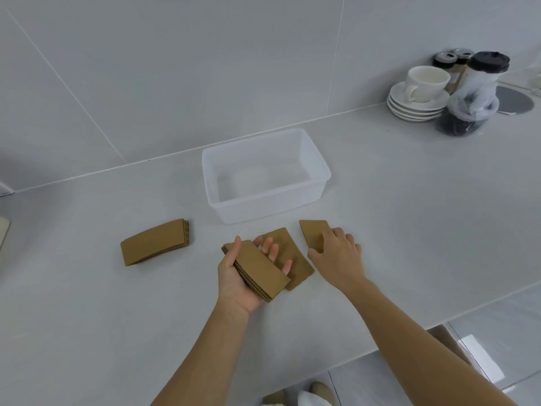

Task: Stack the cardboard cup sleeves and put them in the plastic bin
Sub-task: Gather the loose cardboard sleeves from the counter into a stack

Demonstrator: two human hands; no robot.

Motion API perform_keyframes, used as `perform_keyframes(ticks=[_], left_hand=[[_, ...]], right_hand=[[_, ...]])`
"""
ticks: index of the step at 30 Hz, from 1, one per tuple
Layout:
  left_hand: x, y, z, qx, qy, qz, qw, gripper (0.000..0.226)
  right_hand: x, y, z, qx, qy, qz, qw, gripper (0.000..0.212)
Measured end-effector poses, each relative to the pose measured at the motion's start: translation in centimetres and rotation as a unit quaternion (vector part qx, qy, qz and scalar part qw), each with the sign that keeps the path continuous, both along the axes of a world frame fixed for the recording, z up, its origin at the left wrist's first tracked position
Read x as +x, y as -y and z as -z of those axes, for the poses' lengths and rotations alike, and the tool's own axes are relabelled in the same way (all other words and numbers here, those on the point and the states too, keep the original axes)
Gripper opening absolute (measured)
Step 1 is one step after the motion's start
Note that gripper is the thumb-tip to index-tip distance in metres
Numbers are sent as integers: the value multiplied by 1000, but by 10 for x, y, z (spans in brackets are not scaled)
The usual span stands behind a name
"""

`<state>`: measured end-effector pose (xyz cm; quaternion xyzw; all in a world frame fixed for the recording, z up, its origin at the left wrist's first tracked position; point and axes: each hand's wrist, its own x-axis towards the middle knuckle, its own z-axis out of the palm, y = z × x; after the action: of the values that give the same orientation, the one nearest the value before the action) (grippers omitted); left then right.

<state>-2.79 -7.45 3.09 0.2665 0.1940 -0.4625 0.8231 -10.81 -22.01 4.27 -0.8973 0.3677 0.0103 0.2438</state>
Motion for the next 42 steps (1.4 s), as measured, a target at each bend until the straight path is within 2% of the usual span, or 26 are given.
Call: perform_keyframes(ticks=[2,6,12,16,21,25,29,34,36,38,42], left_hand=[[2,-1,-3,-2,-3,-3,1000,49],[2,-5,-8,-10,-4,-8,1000,56],[4,-15,-11,25,35,8,999,57],[5,-23,-8,23,47,8,999,50],[5,-28,-3,-5,54,-17,998,60],[4,-32,-2,2,58,-24,998,58],[4,-36,8,-2,29,-25,999,53],[9,-38,12,-8,27,-20,999,41],[12,-39,10,-8,32,-24,999,40],[15,-40,8,-26,31,-39,998,41],[19,-45,8,-44,26,-57,997,39]], right_hand=[[4,-2,-11,40,24,2,999,16],[15,-17,-33,98,96,-12,990,33],[20,-56,-50,146,142,-103,973,35],[20,-78,-45,151,127,-157,968,37],[19,-93,-32,143,111,-191,965,39],[19,-97,-23,121,106,-220,962,34],[20,-93,-23,152,80,-248,953,35],[24,-80,-27,199,27,-311,929,54],[24,-72,-31,210,38,-305,928,57],[26,-64,-36,195,65,-255,945,52],[31,-48,-31,89,52,-116,988,54]])
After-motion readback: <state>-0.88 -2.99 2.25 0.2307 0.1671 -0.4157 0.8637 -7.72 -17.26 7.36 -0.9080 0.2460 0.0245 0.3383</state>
